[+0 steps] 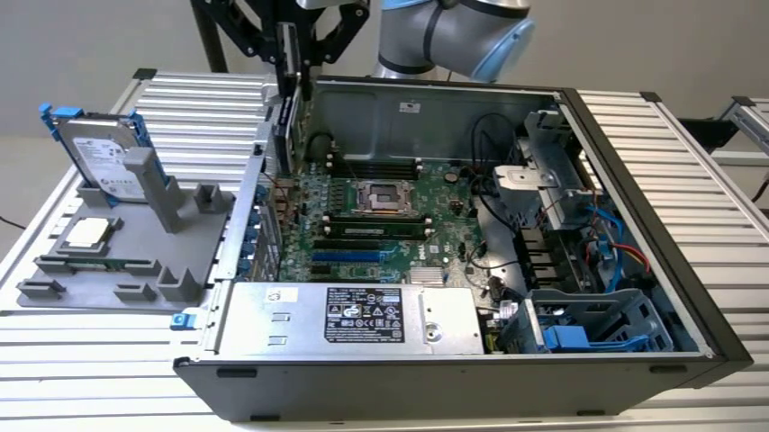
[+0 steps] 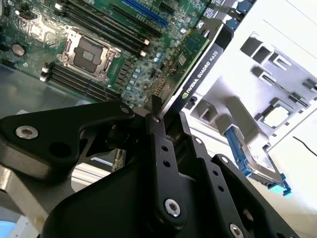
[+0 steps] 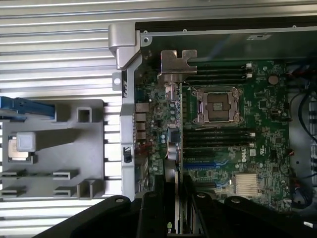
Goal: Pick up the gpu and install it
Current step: 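Pick up the gpu and move the gpu toward the slot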
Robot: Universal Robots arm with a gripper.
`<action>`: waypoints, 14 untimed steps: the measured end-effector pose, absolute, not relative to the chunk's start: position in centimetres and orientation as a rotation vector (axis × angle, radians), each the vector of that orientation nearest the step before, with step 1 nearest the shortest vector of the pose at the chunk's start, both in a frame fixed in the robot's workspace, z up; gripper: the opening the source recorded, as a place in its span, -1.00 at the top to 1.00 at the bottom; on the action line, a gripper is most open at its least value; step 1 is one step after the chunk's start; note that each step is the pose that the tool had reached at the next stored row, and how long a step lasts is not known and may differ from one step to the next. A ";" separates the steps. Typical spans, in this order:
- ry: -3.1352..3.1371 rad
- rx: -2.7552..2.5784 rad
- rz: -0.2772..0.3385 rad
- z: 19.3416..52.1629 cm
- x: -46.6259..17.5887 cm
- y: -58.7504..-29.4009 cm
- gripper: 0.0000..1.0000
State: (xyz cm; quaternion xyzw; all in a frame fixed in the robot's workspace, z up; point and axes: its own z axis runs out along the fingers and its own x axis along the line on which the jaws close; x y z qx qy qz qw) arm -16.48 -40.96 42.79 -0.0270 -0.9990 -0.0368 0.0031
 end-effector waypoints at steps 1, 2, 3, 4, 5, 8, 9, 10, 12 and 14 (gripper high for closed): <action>-3.132 -0.085 -0.115 42.8 -16.4 -41.0 1.00; -3.132 -0.085 -0.115 42.8 -16.3 -40.9 1.00; -3.132 -0.085 -0.115 42.8 -16.2 -40.9 1.00; -3.132 -0.085 -0.115 42.8 -16.1 -40.9 1.00; -3.132 -0.085 -0.115 42.8 -16.0 -40.9 1.00; -3.132 -0.085 -0.115 42.8 -15.7 -40.9 1.00; -3.132 -0.085 -0.115 42.8 -15.5 -40.9 1.00; -3.132 -0.085 -0.115 42.8 -15.4 -40.9 1.00; -3.132 -0.085 -0.115 42.8 -15.2 -40.9 1.00; -3.132 -0.085 -0.115 42.8 -15.0 -40.9 1.00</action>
